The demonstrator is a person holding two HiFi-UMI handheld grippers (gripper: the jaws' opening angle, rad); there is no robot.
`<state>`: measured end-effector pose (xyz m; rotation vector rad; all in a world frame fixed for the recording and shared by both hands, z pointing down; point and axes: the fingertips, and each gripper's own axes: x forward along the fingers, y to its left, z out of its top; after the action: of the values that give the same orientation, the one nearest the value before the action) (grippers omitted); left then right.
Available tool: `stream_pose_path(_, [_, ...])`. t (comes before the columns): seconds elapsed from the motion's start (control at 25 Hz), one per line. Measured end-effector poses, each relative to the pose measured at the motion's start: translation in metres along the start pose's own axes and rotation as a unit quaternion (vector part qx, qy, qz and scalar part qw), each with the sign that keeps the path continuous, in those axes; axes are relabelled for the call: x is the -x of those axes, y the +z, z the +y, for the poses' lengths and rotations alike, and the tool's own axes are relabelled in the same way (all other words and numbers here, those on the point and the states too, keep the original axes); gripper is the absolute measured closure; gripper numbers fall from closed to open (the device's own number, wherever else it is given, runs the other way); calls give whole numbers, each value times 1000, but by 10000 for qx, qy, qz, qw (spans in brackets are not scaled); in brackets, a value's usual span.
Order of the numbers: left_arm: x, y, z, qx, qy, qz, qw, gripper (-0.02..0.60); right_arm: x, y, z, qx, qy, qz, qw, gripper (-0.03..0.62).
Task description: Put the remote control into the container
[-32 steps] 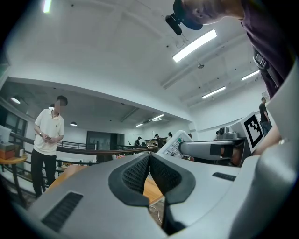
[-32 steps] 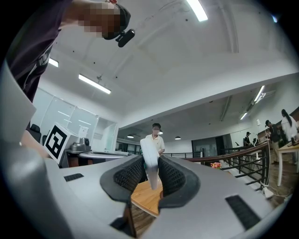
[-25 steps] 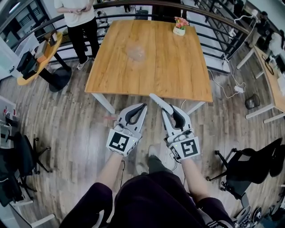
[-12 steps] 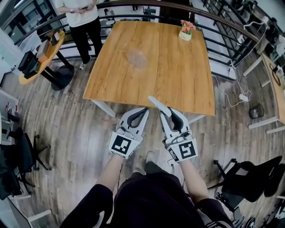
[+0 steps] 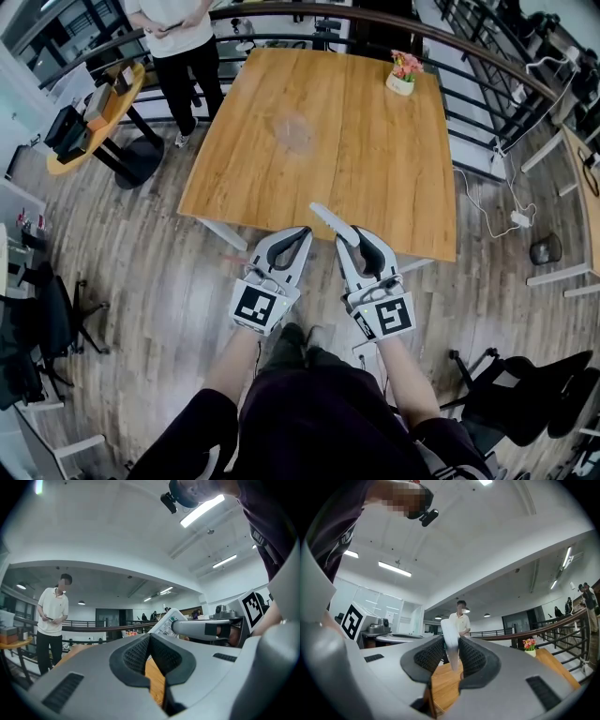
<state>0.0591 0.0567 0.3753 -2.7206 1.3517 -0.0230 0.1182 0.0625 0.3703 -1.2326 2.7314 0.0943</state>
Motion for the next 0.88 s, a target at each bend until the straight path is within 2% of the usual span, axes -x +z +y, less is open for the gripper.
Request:
stream_pose_path(0.12, [-7, -8, 8, -41, -14, 228, 9997, 569, -12, -5, -7, -11, 17, 6, 10000, 477])
stream_pose_path(0.24, [-16, -10, 23, -26, 28, 52, 10000, 569, -27, -10, -12, -23, 22, 9, 10000, 477])
stream_pose_path(0.64, [-50, -16, 80, -40, -85, -97, 9999, 569, -88, -22, -29, -45, -94, 30, 9999, 477])
stream_pose_path(0.88, [-63, -24, 116, 16, -293, 42, 9996, 569, -127, -25, -34, 38, -260, 66, 9996, 477])
